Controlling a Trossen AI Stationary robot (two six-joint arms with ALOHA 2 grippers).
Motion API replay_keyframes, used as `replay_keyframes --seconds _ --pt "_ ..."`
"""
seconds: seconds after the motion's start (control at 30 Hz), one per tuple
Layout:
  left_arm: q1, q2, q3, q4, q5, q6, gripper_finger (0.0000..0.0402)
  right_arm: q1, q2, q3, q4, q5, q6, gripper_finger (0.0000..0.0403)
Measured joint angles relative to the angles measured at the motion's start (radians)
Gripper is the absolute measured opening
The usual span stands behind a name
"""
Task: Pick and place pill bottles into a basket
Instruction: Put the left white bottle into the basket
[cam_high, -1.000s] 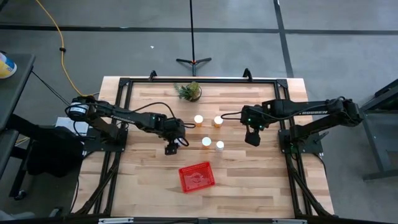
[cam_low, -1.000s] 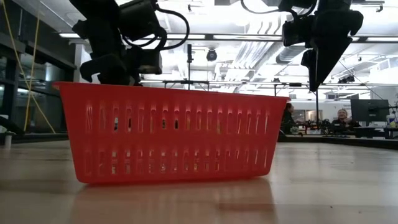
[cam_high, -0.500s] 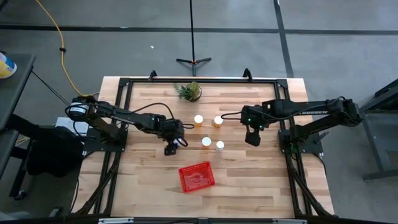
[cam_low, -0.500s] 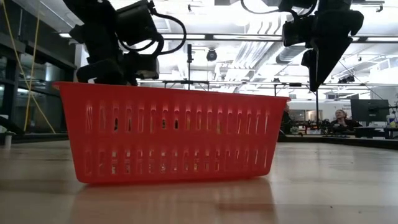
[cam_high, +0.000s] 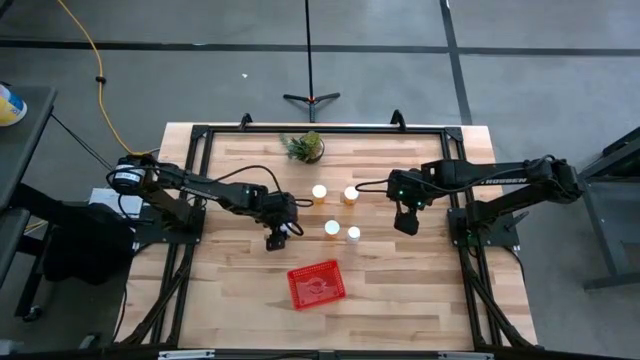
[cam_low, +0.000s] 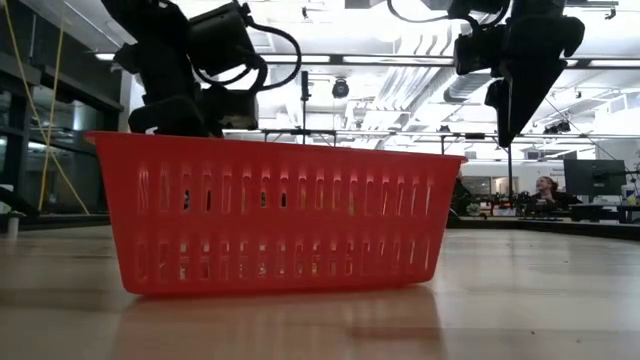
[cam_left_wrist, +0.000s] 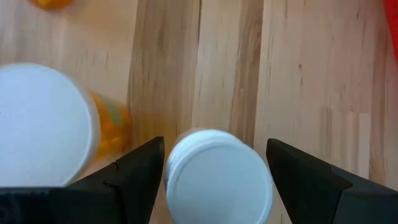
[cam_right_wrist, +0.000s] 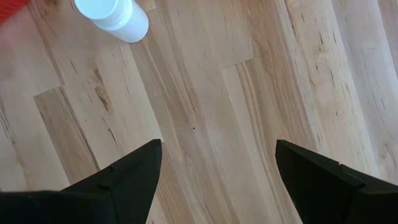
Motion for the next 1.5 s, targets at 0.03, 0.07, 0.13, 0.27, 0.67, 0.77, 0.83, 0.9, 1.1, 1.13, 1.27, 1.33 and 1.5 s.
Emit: replay_keyframes --seconds 0.03,0.07,0.13,0.27,0.67,0.77,0.83,0.9,1.1,1.13,1.27,1.33,1.5 --pt "0.0 0.009 0.0 0.004 0.001 -0.002 0.0317 0.0 0.0 0.0 0.0 0.0 0.0 0.0305" --pt "0.0 0.018 0.0 0.001 0.006 -0.005 0.0317 0.0 0.0 0.0 0.0 0.0 0.0 0.0305" --pt "0.0 0.034 0.0 0.008 0.02 -0.012 0.0314 0.0 0.0 0.0 -0.002 0.0 0.0 0.0305" --pt "0.0 0.04 0.0 0.017 0.025 -0.026 0.0292 0.0 0.0 0.0 -0.005 -0.001 0.004 0.0305" --pt "0.0 0.038 0.001 0.018 0.022 -0.027 0.0207 0.0 0.0 0.0 -0.007 -0.001 0.004 0.0305" --pt "0.0 0.036 0.001 0.014 0.057 -0.03 0.0215 0.0 0.0 0.0 -0.007 -0.001 0.004 0.0305" --pt "0.0 0.037 0.008 -0.002 0.085 -0.033 0.0226 0.0 0.0 0.0 -0.007 -0.001 0.004 0.0305" --pt "0.0 0.037 0.029 -0.024 0.09 -0.033 0.0228 0.0 0.0 0.0 -0.007 -0.001 0.004 0.0305" --pt "0.0 0.037 0.101 -0.084 0.117 -0.019 0.0208 0.0 0.0 0.0 -0.007 -0.001 0.003 0.0305" --pt "0.0 0.037 0.117 -0.089 0.131 -0.019 0.0208 0.0 0.0 0.0 -0.007 -0.001 0.003 0.0305" --pt "-0.001 0.037 0.173 -0.124 0.171 -0.03 0.0219 0.0 0.0 0.0 -0.007 0.003 0.002 0.0305" --pt "-0.002 0.037 0.204 -0.118 0.188 -0.034 0.0224 0.0 0.0 0.0 -0.007 0.005 0.001 0.0305" --pt "-0.017 0.036 0.281 -0.116 0.201 -0.051 0.0219 0.0 0.0 0.0 -0.007 0.005 0.004 0.0305"
